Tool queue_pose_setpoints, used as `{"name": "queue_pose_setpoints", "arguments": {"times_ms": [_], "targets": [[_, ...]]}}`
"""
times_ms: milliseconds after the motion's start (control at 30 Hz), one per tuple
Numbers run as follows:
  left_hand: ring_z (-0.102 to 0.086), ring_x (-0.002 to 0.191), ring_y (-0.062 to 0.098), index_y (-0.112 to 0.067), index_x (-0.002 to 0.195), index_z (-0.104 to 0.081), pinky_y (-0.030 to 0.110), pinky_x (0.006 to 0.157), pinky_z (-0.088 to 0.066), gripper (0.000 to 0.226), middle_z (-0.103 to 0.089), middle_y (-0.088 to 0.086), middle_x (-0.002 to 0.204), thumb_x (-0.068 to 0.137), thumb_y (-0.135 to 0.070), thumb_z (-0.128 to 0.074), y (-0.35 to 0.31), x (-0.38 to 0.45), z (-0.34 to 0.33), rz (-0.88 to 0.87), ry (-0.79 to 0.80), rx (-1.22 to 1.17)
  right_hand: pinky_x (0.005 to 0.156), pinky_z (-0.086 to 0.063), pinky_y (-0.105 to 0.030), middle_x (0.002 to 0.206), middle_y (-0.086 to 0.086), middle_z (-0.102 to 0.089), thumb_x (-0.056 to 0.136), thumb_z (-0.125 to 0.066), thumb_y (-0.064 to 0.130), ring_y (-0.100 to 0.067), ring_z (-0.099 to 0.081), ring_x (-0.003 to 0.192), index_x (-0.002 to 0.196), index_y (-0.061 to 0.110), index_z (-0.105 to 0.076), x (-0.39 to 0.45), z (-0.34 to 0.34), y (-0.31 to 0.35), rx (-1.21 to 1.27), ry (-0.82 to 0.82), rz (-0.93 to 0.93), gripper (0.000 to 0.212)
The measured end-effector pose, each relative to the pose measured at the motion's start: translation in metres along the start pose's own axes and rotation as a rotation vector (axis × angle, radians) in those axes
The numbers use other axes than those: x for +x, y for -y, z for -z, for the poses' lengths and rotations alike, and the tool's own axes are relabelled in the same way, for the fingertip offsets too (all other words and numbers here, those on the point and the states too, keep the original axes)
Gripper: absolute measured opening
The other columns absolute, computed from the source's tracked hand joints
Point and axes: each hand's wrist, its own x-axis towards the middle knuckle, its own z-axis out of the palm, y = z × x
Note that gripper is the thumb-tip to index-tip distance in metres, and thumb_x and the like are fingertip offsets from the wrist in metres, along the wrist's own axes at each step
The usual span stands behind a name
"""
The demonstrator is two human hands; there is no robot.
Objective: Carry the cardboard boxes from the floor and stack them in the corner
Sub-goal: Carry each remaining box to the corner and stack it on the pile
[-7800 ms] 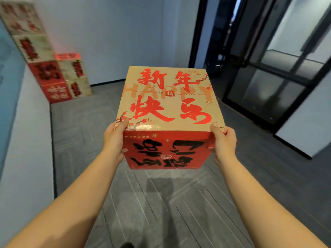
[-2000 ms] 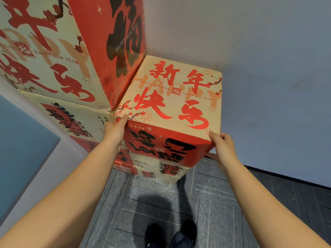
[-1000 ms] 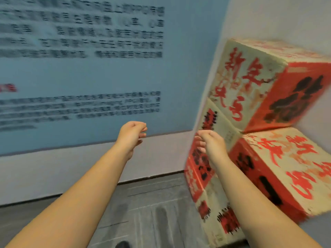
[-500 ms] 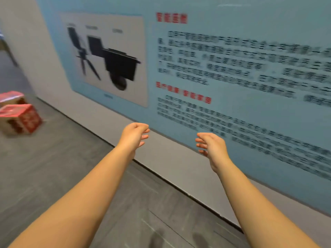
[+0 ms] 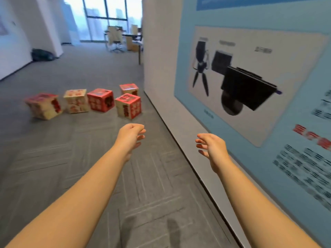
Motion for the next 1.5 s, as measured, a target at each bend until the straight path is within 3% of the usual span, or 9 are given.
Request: {"name": "queue_pose_setpoints", "arguments": {"times_ms": [200, 367, 500, 700, 933, 1133, 1300, 1433, 1500], "targets": [[-0.053, 0.073, 0.009, -0.021, 0.075, -0.050, 0.030, 0.085, -0.038, 0.019, -0.057, -0.005, 0.082, 0.094, -0.019, -0.048, -0.016, 0.110, 0.005, 0.009, -0.162, -0.037, 0.058, -0.038, -0.023, 0.069, -0.002, -0.054, 0.091, -0.053, 0.008, -0.013, -0.049, 0.061, 0.069, 0.014, -0.054, 0.126, -0.060, 0.008, -0.039, 0.145, 0.013, 0.022], [-0.053, 0.074, 0.010, -0.020, 0.076, -0.050, 0.030, 0.086, -0.038, 0.019, -0.056, -0.004, 0.080, 0.094, -0.018, -0.048, -0.049, 0.211, -0.026, 0.022, -0.227, -0.055, 0.060, -0.038, -0.022, 0.070, -0.002, -0.054, 0.091, -0.052, 0.009, -0.012, -0.049, 0.063, 0.070, 0.015, -0.053, 0.247, -0.091, 0.043, -0.056, 0.203, 0.032, 0.022], [-0.055, 0.092, 0.017, -0.020, 0.080, -0.053, 0.032, 0.084, -0.039, 0.015, -0.058, -0.003, 0.085, 0.094, -0.019, -0.049, -0.068, 0.280, -0.040, 0.028, -0.268, -0.065, 0.064, -0.040, -0.024, 0.071, -0.001, -0.056, 0.091, -0.053, 0.011, -0.012, -0.051, 0.064, 0.070, 0.015, -0.055, 0.328, -0.113, 0.059, -0.076, 0.240, 0.047, 0.021], [-0.054, 0.101, 0.019, -0.012, 0.104, -0.053, 0.034, 0.092, -0.039, 0.012, -0.057, 0.005, 0.109, 0.095, -0.018, -0.049, -0.070, 0.381, -0.045, 0.081, -0.320, -0.076, 0.064, -0.041, -0.023, 0.072, -0.001, -0.056, 0.091, -0.053, 0.010, -0.012, -0.050, 0.065, 0.072, 0.015, -0.056, 0.426, -0.156, 0.050, -0.078, 0.272, -0.018, 0.020], [-0.054, 0.097, 0.019, -0.013, 0.102, -0.054, 0.032, 0.083, -0.039, 0.011, -0.059, 0.005, 0.107, 0.094, -0.020, -0.051, -0.090, 0.551, -0.032, 0.072, -0.318, -0.087, 0.064, -0.042, -0.024, 0.073, 0.000, -0.057, 0.091, -0.052, 0.012, -0.011, -0.051, 0.066, 0.074, 0.016, -0.056, 0.566, -0.241, 0.063, -0.080, 0.246, -0.007, 0.018], [-0.053, 0.075, 0.011, -0.020, 0.078, -0.053, 0.028, 0.069, -0.040, 0.016, -0.059, 0.000, 0.089, 0.093, -0.018, -0.050, -0.136, 0.695, -0.016, 0.030, -0.295, -0.071, 0.061, -0.040, -0.023, 0.071, -0.002, -0.055, 0.091, -0.051, 0.009, -0.012, -0.048, 0.063, 0.072, 0.014, -0.055, 0.683, -0.322, 0.099, -0.033, 0.225, 0.006, 0.020], [-0.054, 0.090, 0.018, -0.019, 0.078, -0.053, 0.033, 0.083, -0.039, 0.016, -0.060, 0.004, 0.100, 0.094, -0.017, -0.050, -0.156, 0.800, -0.022, 0.045, -0.274, -0.059, 0.061, -0.041, -0.022, 0.071, -0.002, -0.055, 0.092, -0.051, 0.010, -0.012, -0.049, 0.064, 0.073, 0.014, -0.056, 0.772, -0.366, 0.110, -0.037, 0.223, -0.005, 0.020], [-0.053, 0.076, 0.011, -0.019, 0.078, -0.053, 0.031, 0.079, -0.041, 0.016, -0.059, 0.000, 0.088, 0.094, -0.017, -0.049, -0.157, 0.883, -0.037, 0.078, -0.280, -0.068, 0.058, -0.039, -0.022, 0.070, -0.003, -0.053, 0.092, -0.050, 0.008, -0.012, -0.047, 0.062, 0.072, 0.013, -0.054, 0.858, -0.394, 0.111, -0.051, 0.230, -0.031, 0.021], [-0.053, 0.074, 0.009, -0.018, 0.077, -0.052, 0.032, 0.084, -0.040, 0.018, -0.057, -0.002, 0.085, 0.094, -0.017, -0.049, -0.158, 0.928, -0.046, 0.087, -0.307, -0.077, 0.058, -0.039, -0.022, 0.070, -0.002, -0.053, 0.091, -0.051, 0.009, -0.012, -0.046, 0.062, 0.072, 0.014, -0.054, 0.910, -0.410, 0.111, -0.065, 0.250, -0.037, 0.020]]}}
